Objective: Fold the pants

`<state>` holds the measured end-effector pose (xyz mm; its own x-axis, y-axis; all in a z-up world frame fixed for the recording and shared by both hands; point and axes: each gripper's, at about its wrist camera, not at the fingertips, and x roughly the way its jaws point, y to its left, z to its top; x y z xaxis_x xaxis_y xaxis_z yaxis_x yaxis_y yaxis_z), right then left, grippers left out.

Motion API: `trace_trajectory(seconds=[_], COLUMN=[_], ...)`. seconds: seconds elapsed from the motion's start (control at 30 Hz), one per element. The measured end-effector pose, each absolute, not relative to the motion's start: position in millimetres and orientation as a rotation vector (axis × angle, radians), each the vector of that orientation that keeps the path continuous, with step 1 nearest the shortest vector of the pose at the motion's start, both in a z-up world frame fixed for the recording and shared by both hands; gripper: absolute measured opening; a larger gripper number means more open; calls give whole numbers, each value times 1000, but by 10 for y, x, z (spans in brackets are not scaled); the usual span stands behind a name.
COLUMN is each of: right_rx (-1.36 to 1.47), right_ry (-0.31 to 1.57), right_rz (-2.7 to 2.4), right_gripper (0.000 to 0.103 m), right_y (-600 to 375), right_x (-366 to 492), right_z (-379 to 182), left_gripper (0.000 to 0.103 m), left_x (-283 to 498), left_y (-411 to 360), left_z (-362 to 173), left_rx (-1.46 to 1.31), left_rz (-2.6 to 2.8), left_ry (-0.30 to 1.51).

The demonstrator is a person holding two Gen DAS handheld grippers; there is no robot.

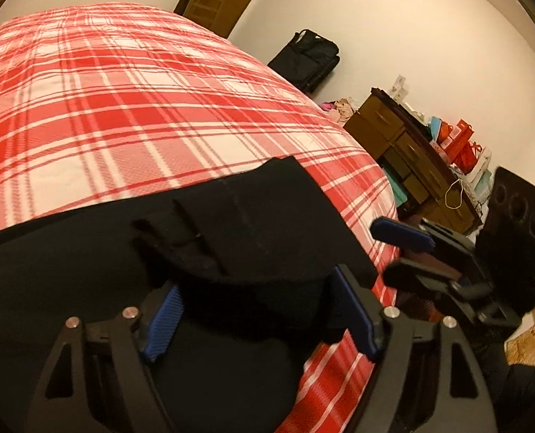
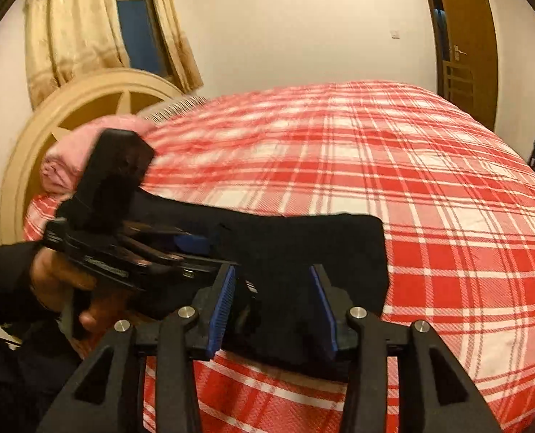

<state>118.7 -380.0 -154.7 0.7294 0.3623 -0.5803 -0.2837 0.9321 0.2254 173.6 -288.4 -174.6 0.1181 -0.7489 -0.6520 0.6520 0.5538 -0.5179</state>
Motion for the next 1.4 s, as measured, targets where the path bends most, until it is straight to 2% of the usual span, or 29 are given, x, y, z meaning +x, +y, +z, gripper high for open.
trace_trajectory(seconds=[0.17,0.43,0.47,0.5,0.53,0.57,0.6,0.7,1.03,1.23,1.4], right_rx=[194,336,344,347,345,341,337,312,297,233,128], right_ry=[578,544,546,550,555,558,560,572,548,569,677], right_rz=[419,367,361,358,352,349,350,351,365,473,541], right_gripper=[45,45,45,45,45,45,45,45,45,46,47], right_y=[-3857,-4146,-4162,-4162,-4162,-4153,-4140,-4080,-4025,-3698,-3287], right_x=[1127,1152,1160,1167,1173,1175,1175,1188,1160,1135,1186], right_z=[-1444,-1474,-1491,-1506,-1519,-1525,-1533,-1574,-1577,-1594,-1780], left_gripper=[80,81,77,66,59,39,14,7,6,6,6], left_x=[1750,1788,1789,1779,1764,1752,1746,1759,1825,1875,1909], left_y=[-2964,-2865,-2875,-2896,-2912,-2933,-2961,-2902,-2070,-1600,-1430], left_z=[-1763,-1744,-1760,-1769,-1771,-1778,-1803,-1801,-1301,-1464,-1637], left_rx=[-129,-220,-214,-185,-156,-130,-100,-110,-132,-211,-247], left_rz=[-1012,-1008,-1009,-1000,-994,-992,-985,-984,-921,-836,-790], left_ry=[1044,1087,1089,1083,1077,1077,1091,1097,975,1055,1094])
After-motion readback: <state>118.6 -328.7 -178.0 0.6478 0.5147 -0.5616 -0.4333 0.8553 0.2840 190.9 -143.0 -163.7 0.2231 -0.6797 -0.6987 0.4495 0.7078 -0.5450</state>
